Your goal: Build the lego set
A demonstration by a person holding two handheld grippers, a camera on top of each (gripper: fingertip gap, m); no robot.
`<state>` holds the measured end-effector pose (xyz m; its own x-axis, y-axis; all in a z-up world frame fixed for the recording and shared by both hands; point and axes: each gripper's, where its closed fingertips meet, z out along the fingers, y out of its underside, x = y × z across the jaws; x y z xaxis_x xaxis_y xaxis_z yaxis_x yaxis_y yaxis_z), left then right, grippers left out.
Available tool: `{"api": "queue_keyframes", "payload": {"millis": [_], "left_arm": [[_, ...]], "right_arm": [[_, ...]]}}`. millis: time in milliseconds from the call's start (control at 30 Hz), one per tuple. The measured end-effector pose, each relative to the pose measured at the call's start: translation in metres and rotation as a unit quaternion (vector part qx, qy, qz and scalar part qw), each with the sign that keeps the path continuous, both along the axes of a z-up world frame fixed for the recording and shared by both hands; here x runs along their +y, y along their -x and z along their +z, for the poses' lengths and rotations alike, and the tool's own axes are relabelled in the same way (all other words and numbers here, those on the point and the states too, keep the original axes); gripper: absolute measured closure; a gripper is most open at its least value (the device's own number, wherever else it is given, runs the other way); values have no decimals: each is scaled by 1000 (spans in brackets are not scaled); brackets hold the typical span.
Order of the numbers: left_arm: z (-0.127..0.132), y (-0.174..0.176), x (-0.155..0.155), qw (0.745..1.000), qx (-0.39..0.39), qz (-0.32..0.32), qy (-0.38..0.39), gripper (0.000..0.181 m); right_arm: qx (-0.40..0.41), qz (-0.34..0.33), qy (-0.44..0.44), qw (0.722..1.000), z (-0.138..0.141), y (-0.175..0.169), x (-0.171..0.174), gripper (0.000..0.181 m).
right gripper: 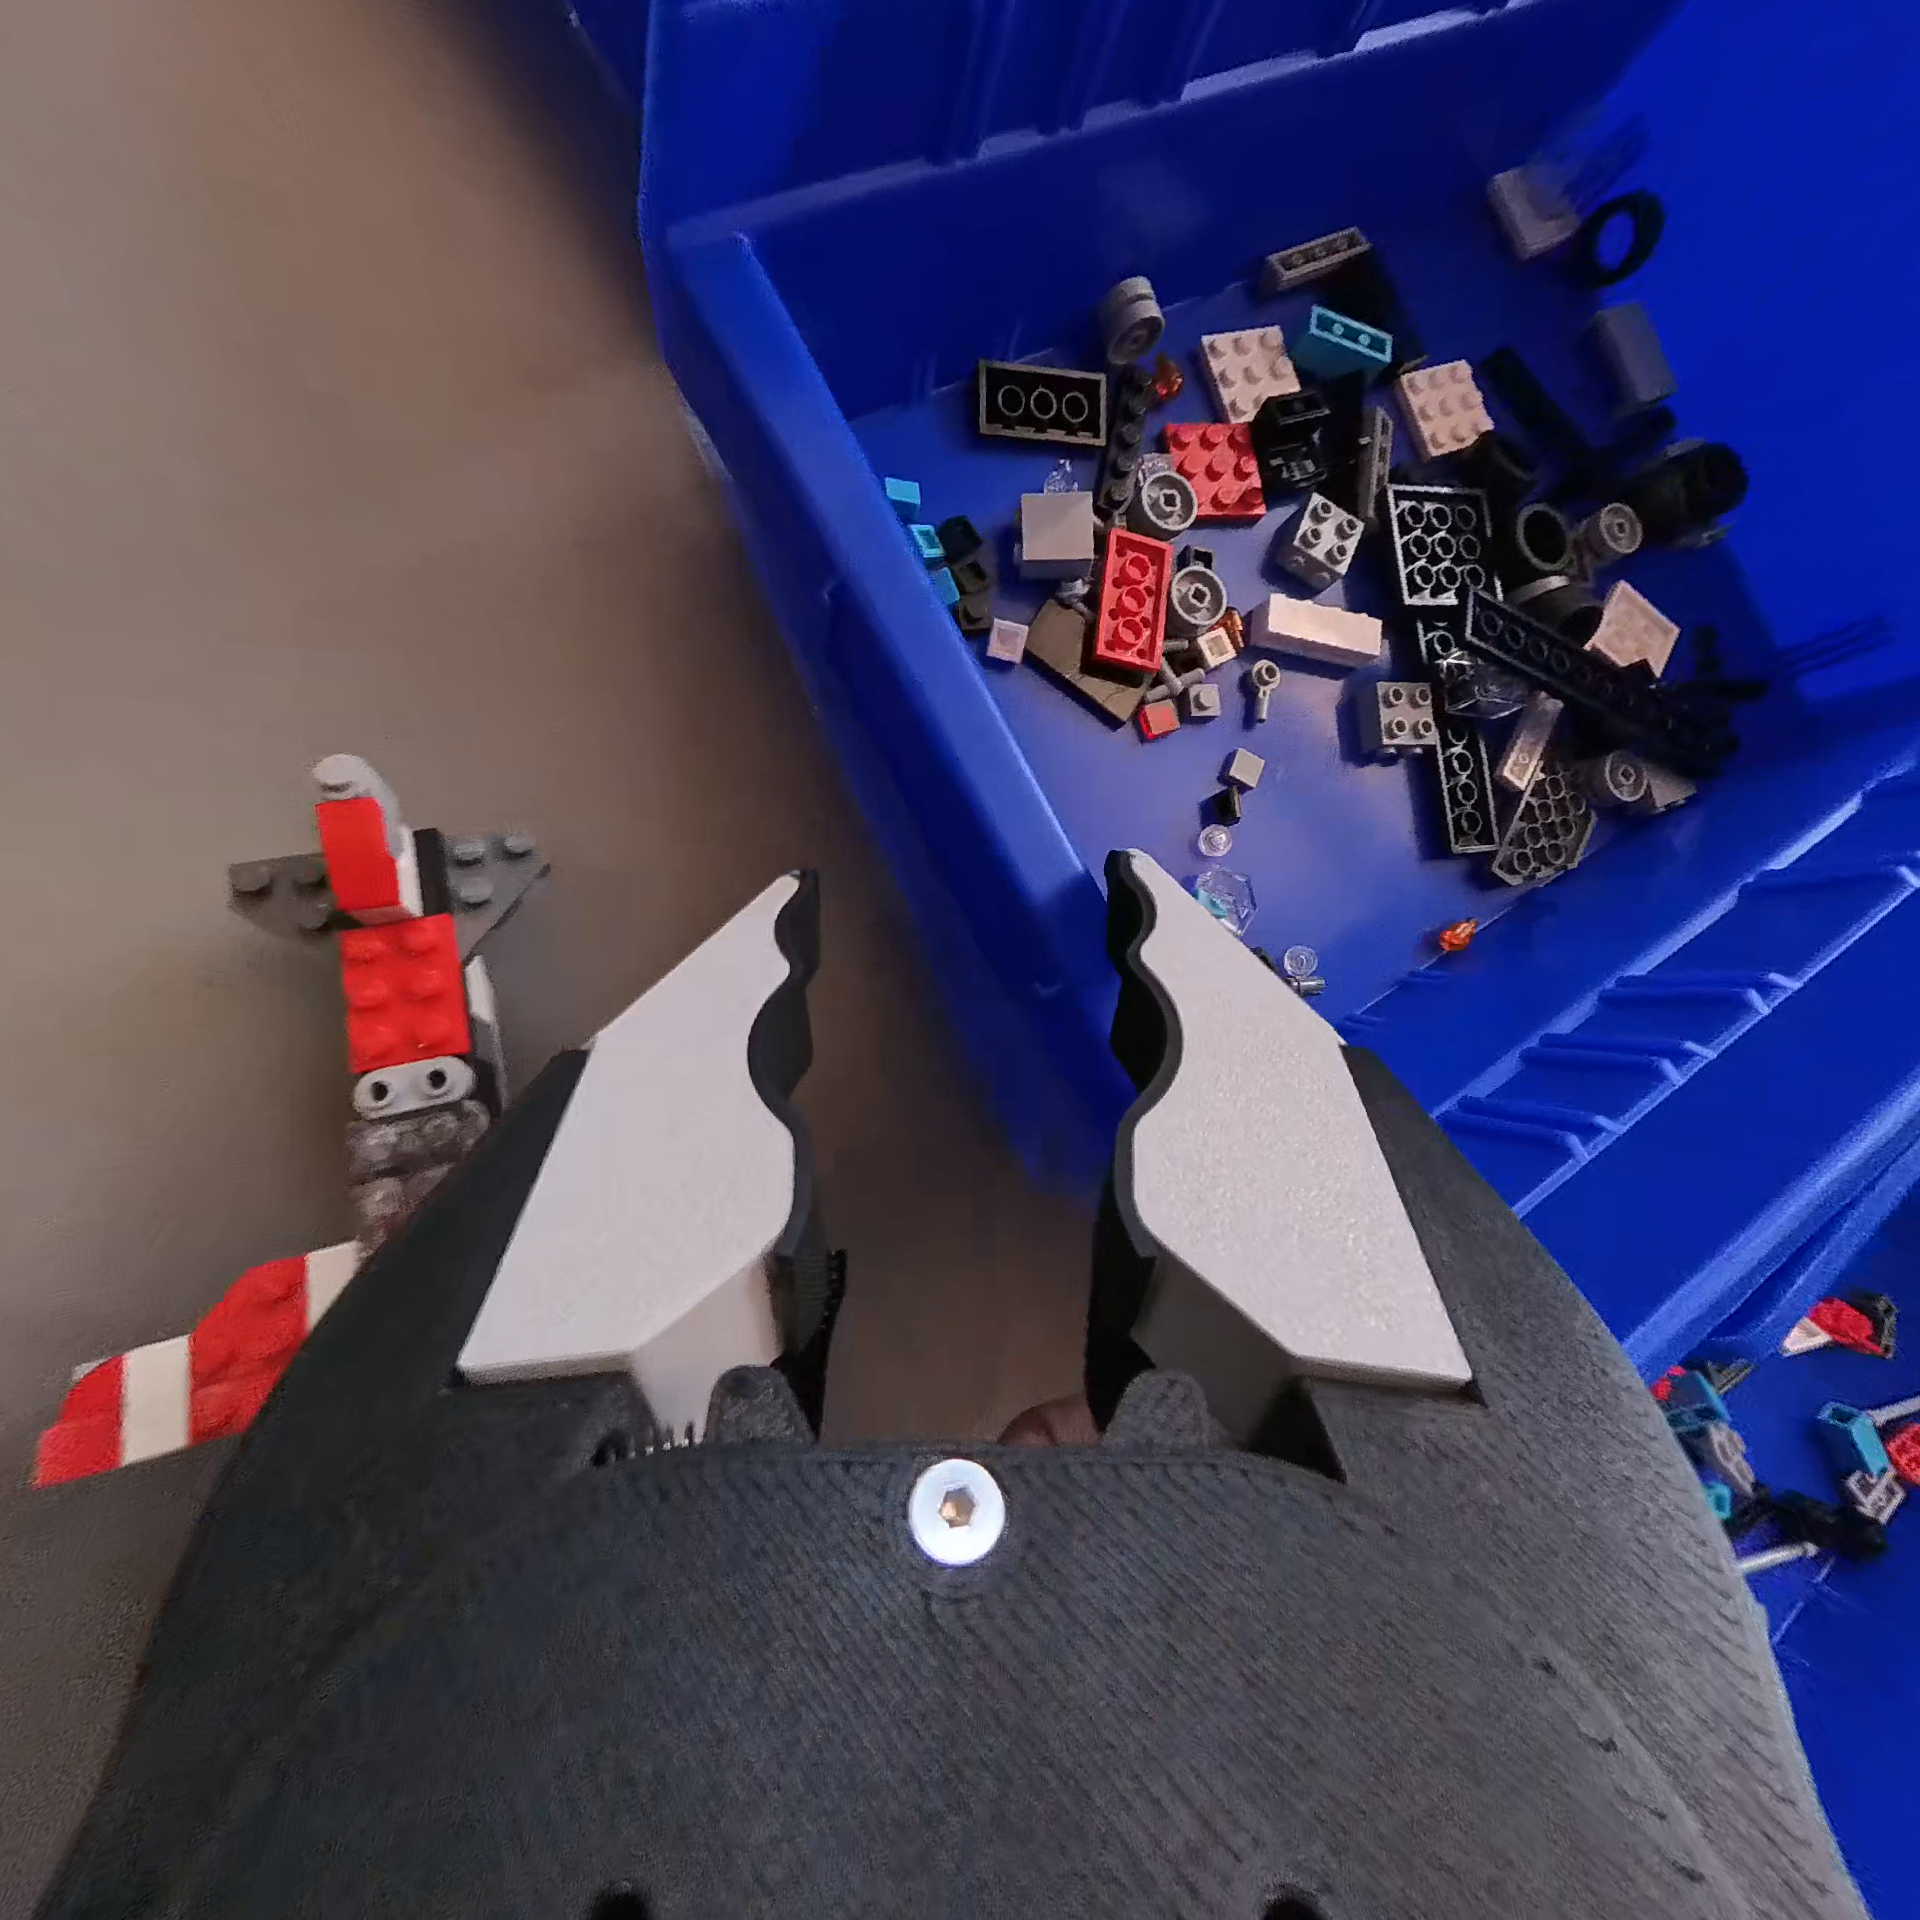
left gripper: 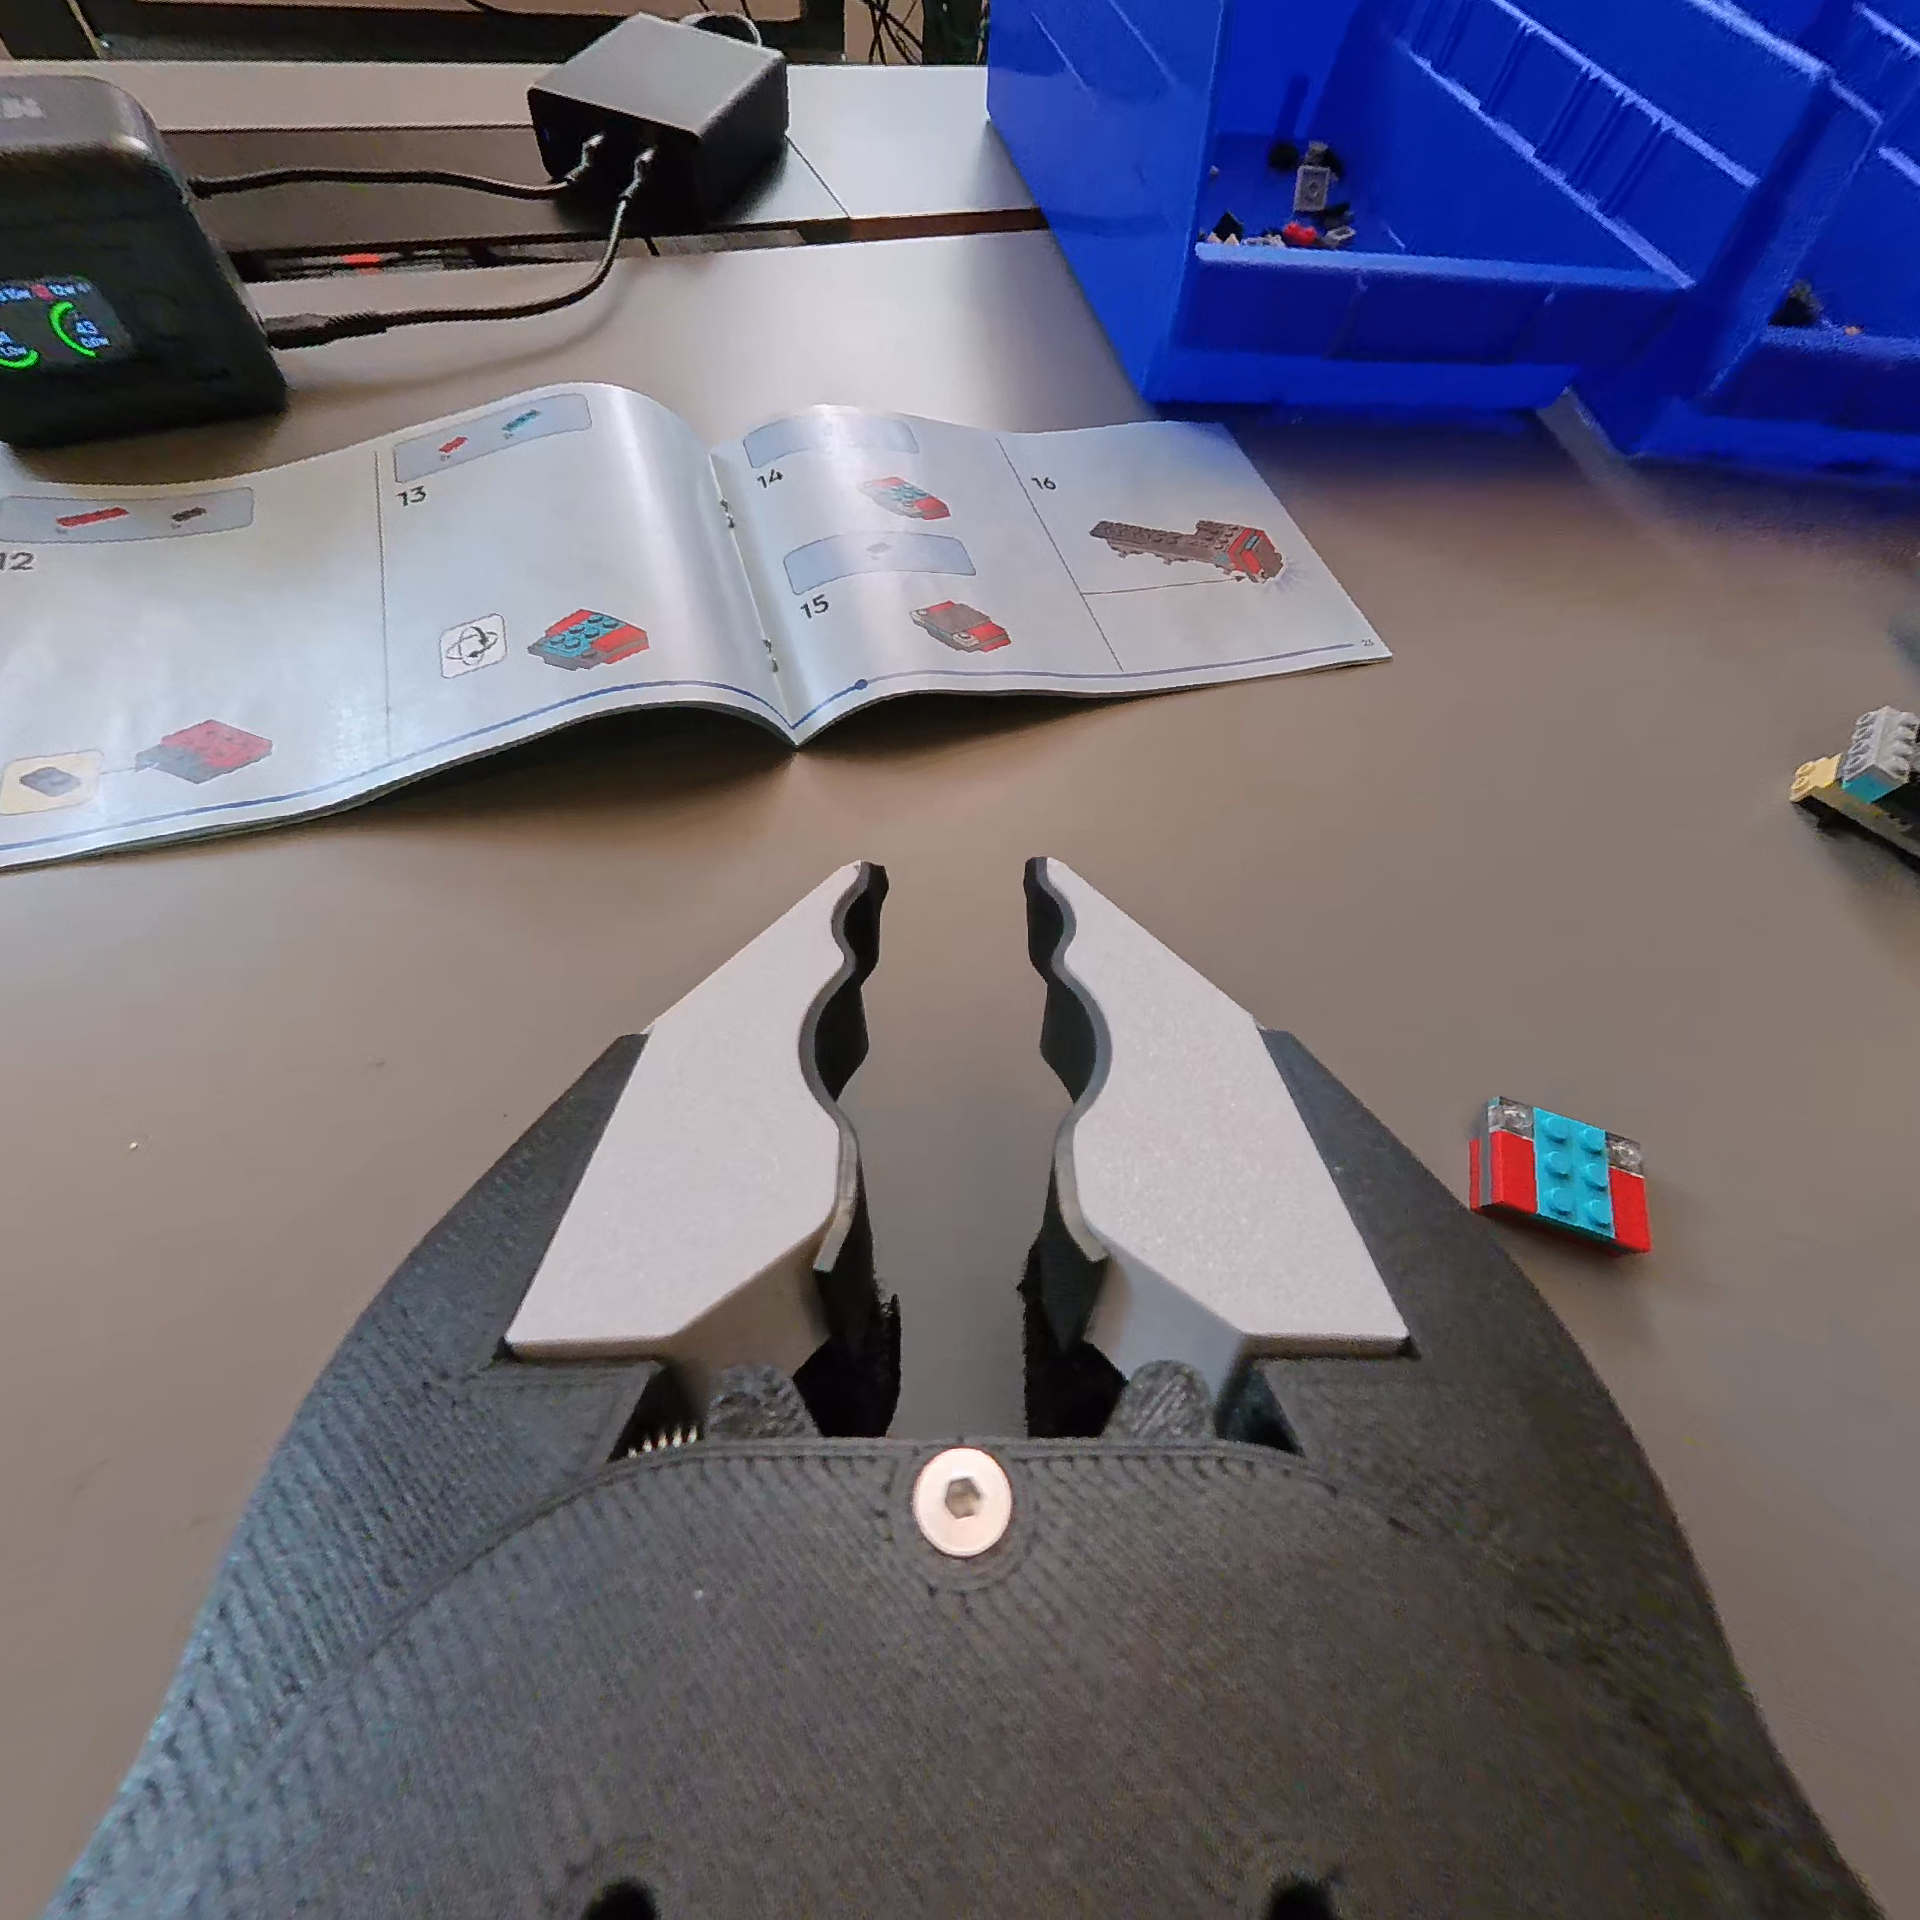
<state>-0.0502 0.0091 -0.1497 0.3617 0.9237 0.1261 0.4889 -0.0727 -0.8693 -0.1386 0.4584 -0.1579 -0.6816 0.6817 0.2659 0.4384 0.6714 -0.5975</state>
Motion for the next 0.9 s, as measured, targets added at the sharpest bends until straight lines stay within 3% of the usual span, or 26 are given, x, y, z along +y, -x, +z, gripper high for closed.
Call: {"api": "queue_keyframes", "payload": {"millis": [233, 333, 400, 500, 567, 700, 900], "left_arm": [[-1, 0, 1, 1000, -4, -4, -6, 152], [1, 0, 1, 1000, -3, -5, -11, 151], [1, 0, 1, 1000, -2, -6, -14, 151], [1, 0, 1, 1000, -2, -8, -18, 151], [2, -1, 1, 1000, -2, -11, -22, 151], [4, -1, 1, 999, 1, -13, -32, 151], [8, -2, 1, 999, 11, -15, -41, 150]], "right_arm": [[-38, 22, 46, 998, 8, -24, -15, 126], [9, 22, 106, 994, 43, -30, -14, 129], [47, 14, 142, 989, 75, -35, 0, 127], [91, -44, 143, 985, 104, -32, 54, 120], [85, -93, 104, 987, 96, -27, 103, 113], [-1, -145, -2, 989, 35, -29, 179, 89], [-24, -113, -17, 993, 15, -22, 175, 96]]}}
